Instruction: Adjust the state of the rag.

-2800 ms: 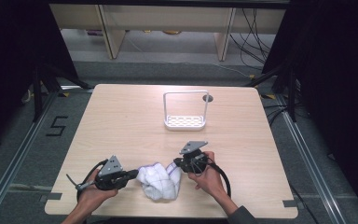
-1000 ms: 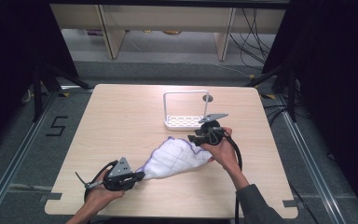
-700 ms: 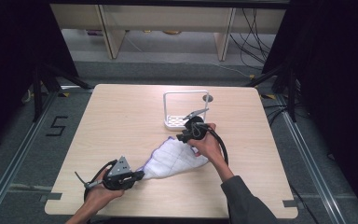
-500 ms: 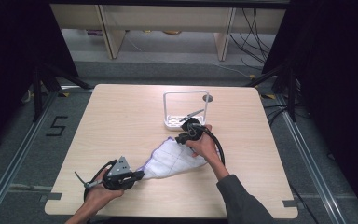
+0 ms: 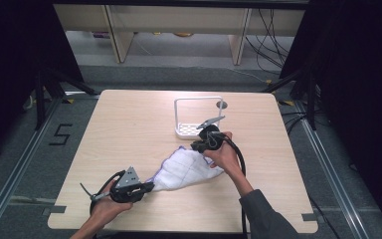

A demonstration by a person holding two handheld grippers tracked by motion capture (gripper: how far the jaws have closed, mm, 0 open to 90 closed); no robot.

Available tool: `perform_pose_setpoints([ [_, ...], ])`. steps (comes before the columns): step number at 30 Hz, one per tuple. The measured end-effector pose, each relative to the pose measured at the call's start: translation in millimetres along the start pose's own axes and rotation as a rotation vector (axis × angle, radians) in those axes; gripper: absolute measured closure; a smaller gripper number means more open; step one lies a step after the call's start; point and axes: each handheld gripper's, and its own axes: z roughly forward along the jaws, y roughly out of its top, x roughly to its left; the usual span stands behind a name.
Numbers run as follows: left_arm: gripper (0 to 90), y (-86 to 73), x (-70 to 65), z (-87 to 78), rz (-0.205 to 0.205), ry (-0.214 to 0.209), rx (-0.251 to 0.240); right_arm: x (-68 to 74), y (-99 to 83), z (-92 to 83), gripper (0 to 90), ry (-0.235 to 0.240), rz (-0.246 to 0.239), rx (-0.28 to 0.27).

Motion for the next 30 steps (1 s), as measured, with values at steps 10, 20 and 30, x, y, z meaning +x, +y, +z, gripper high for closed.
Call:
perform_pose_setpoints([
  [10, 84.8, -0.6, 1.1, 0.0, -0.009, -0.007, -0.005, -12.7, -3.1, 32.3, 80.5, 0.054, 0.077, 0.069],
  [20, 85.8, -0.9, 1.2, -0.5, -0.008, -0.006, -0.006, 10.3, 1.4, -4.5, 89.8, 0.085, -0.011, -0.020],
  [30, 85.8, -0.4, -0.9, -2.8, -0.005, -0.002, -0.008, 45.0, -50.6, -71.6, 90.0, 0.200, -0.103, -0.132],
])
